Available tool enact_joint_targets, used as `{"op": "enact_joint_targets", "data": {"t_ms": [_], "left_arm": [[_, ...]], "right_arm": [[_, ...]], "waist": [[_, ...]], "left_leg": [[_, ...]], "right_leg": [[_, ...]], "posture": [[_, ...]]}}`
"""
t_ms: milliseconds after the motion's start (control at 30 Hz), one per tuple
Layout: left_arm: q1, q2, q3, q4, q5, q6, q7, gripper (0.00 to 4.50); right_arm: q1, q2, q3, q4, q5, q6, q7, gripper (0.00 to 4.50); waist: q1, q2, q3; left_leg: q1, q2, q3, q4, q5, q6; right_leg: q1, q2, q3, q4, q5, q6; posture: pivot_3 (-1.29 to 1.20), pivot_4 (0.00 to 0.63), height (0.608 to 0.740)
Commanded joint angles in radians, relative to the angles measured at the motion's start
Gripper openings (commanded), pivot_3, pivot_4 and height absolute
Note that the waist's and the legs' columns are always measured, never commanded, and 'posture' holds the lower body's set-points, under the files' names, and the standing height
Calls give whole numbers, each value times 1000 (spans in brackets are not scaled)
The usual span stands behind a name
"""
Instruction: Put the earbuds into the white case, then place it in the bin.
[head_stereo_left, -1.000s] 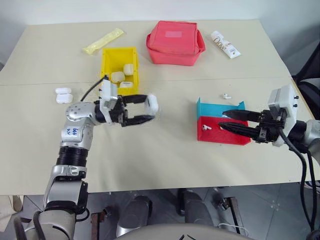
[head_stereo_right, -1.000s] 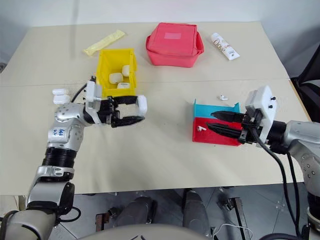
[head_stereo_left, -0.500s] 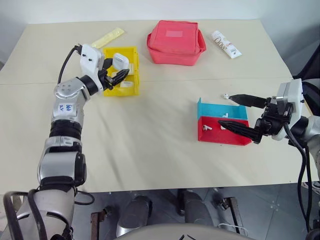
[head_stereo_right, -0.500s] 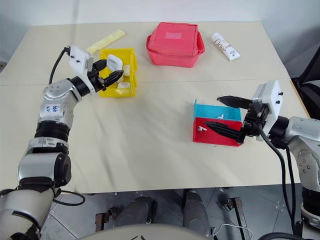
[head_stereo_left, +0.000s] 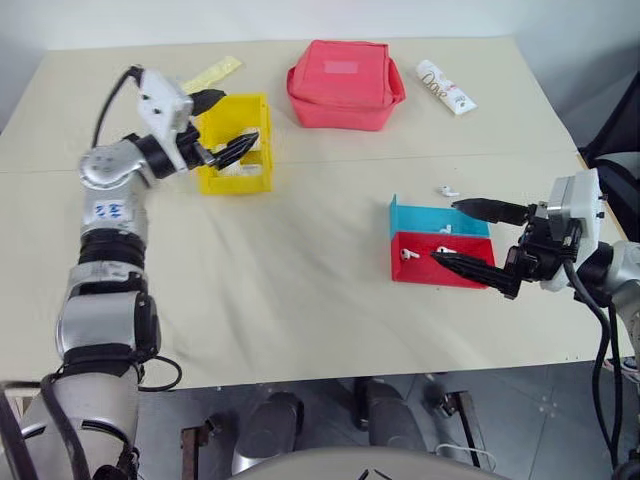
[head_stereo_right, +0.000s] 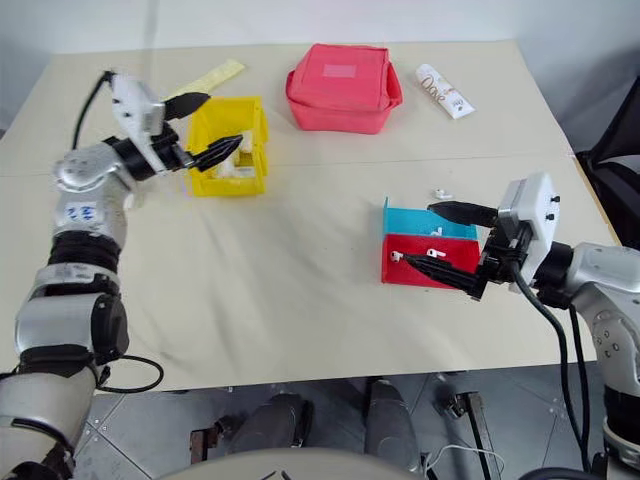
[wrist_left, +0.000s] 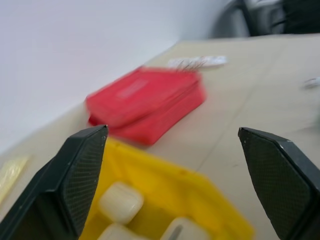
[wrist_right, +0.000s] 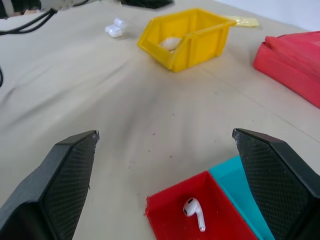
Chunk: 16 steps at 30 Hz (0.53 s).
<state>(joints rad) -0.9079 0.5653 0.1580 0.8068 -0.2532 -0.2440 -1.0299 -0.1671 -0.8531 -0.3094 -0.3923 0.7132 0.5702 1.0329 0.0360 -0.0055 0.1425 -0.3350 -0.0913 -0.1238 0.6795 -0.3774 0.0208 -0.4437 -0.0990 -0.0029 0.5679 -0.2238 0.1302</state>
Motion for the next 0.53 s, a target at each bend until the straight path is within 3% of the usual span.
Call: {"op": "enact_joint_targets", "data": {"t_ms": [33,133,267,533], "left_arm": [[166,80,24,-250,-83,107,-109,4445],[354,146,47,-432,-155,195,-195,4445],[532,187,110,-538,-238,237,-270,4445],[627,190,141,-553,-258,255,-265,4445]], "right_arm": [[-16,-40,2,46,-7,-48,92,4500],[-1,-89,26,108,-47,-88,183,4500],[5,-148,59,254,-128,-177,302,4500],[-49,-182,72,482,-208,-288,406,4500]], "waist": [[-9,0,0],[-13,1,0],[-6,1,0],[1,3,1]], "left_leg": [[0,0,0,0,0,0],[1,1,0,-2,0,0],[0,0,0,0,0,1],[1,0,0,0,-1,1]], "right_leg": [[0,0,0,0,0,0],[0,0,1,0,0,-1],[1,0,1,0,0,-1],[1,0,1,-1,0,-1]], "posture": [[0,150,740],[0,150,740],[0,150,740],[0,150,740]]}}
